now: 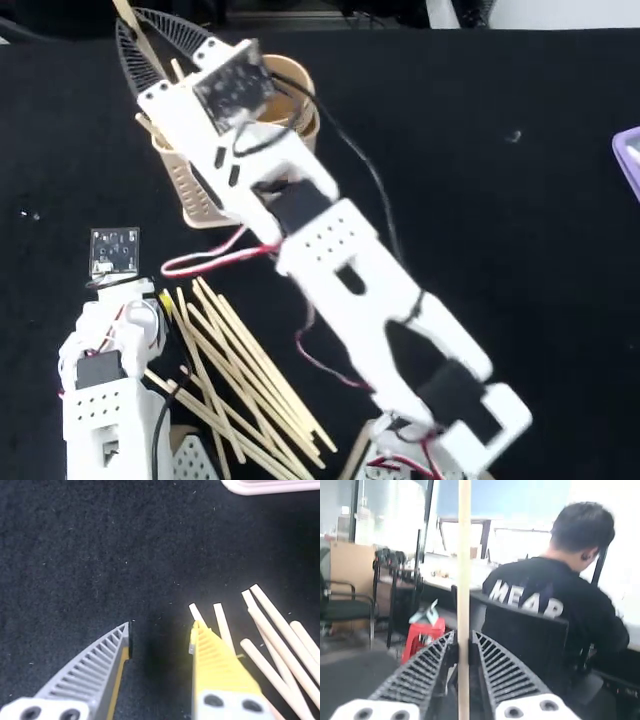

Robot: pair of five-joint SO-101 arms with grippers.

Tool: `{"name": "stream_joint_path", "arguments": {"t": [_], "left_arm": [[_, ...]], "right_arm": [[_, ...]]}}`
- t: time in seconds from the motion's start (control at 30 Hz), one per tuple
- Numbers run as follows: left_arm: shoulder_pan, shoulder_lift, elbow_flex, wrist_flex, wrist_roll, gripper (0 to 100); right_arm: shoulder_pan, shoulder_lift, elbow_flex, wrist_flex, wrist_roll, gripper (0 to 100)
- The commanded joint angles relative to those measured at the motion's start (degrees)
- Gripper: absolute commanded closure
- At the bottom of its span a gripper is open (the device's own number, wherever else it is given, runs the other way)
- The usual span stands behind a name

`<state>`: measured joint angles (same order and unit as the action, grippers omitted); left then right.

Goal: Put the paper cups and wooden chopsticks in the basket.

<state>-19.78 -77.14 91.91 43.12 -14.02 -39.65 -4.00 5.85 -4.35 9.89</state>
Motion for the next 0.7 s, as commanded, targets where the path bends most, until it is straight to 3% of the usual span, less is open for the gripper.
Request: {"name": "stream_joint_path", "arguments": {"t": [0.0,0.27,0.47,0.67], "left_arm": [[-0.2,-0.6,-0.9,-1.1,0.4,80],[-0.2,-0.6,-0.9,-1.1,0.4,80],[-0.1,-0.6,-0.9,-1.1,0.4,80],[-0.1,-0.6,-0.9,-1.1,0.4,80]], "right_arm": [[2.3,1.7,-2.8,-1.4,-0.4,98.7],[3.6,-1.2,8.3,0.6,-0.5,97.2],[2.2,-8.4,10.1,12.5,-0.7,85.1],[2.2,-21.4,10.4,18.4,-0.6,90.6]]}}
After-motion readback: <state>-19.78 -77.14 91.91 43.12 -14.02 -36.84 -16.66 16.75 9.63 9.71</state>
